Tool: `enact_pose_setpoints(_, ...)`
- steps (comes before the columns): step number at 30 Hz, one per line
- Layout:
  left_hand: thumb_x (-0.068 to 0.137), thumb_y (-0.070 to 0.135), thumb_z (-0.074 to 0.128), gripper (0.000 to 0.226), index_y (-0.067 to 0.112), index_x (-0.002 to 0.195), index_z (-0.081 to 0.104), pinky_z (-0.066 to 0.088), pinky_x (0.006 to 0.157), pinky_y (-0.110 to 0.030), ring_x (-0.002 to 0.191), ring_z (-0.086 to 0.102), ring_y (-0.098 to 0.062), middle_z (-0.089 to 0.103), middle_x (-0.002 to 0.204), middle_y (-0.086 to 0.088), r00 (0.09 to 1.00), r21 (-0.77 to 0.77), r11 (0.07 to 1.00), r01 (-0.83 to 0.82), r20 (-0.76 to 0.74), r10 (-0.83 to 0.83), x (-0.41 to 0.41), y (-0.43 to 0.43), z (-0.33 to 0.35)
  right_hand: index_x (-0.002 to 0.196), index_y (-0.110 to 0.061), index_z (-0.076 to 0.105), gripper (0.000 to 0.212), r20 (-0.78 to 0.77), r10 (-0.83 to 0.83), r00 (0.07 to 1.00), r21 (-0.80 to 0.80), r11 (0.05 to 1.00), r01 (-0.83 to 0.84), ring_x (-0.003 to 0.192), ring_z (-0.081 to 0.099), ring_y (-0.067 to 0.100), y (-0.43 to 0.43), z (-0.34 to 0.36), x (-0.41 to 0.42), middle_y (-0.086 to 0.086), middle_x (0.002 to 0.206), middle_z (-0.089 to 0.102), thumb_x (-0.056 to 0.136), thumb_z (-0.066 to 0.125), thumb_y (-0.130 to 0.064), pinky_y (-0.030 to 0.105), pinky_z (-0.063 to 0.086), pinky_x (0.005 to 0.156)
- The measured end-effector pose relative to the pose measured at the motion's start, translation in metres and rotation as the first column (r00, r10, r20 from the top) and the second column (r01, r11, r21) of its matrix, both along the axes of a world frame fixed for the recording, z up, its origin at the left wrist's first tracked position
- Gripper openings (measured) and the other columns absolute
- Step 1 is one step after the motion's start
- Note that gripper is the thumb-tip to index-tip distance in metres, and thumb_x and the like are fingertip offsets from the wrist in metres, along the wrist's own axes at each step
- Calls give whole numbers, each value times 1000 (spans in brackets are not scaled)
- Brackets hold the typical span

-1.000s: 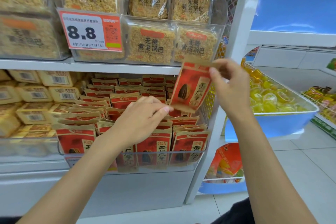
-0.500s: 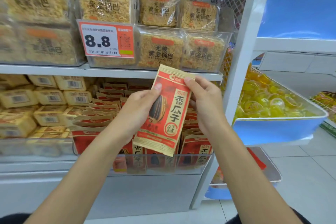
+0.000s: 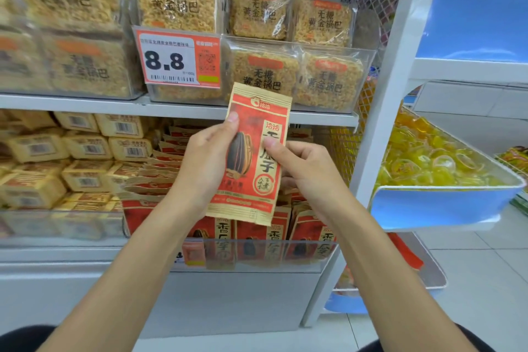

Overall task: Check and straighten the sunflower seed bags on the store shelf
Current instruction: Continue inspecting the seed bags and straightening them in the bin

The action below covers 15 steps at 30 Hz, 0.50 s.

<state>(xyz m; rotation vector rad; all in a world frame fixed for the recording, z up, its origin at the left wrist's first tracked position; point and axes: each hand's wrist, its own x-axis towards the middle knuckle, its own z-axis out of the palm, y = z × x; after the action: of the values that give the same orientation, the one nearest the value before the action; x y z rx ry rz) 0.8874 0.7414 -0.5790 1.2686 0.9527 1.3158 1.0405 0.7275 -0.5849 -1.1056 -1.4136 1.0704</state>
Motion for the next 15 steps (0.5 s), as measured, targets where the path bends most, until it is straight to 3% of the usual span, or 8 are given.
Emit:
enact_pose_setpoints(5,102,43,43,42,13,105,72,61,64,-31,81,75,-24,77,91,-9,992,-17,998,-58,110,60,3,0,-1,111,-14,68,41,38,142,989,-23,990,-142,93,73,22,-3,-2,4,5,101,76,78,69,-37,42,57,83)
enact_pose_setpoints(9,103,42,42,41,14,102,72,61,66,-29,82,75,-21,77,91,-6,980,19,990,-143,143,139,4,1,-4,118,-18,65,36,31,215,976,-29,976,-214,102,71,25,-4,-6,4,4,108,75,84,70,-29,53,54,93)
enact_pose_setpoints(11,103,41,41,40,15,97,72,61,67,-29,82,75,-20,77,90,-4,958,14,978,-209,204,202,4,2,-3,117,-16,63,32,38,268,963,-43,963,-267,95,72,23,-4,-7,5,5,107,75,86,70,-23,43,58,84)
enact_pose_setpoints(13,103,41,42,40,15,93,70,61,66,-30,80,74,-18,77,88,-2,922,4,960,-278,281,266,2,3,-3,109,-14,63,21,72,280,957,-28,960,-279,74,70,17,-4,-7,5,5,97,76,88,68,-15,27,56,68)
enact_pose_setpoints(15,103,42,42,41,14,92,69,60,67,-30,80,74,-18,76,87,-2,900,5,948,-320,314,302,1,2,-3,104,-14,63,15,82,275,958,-6,961,-275,63,67,14,-3,-9,4,4,89,76,90,66,-10,21,52,61)
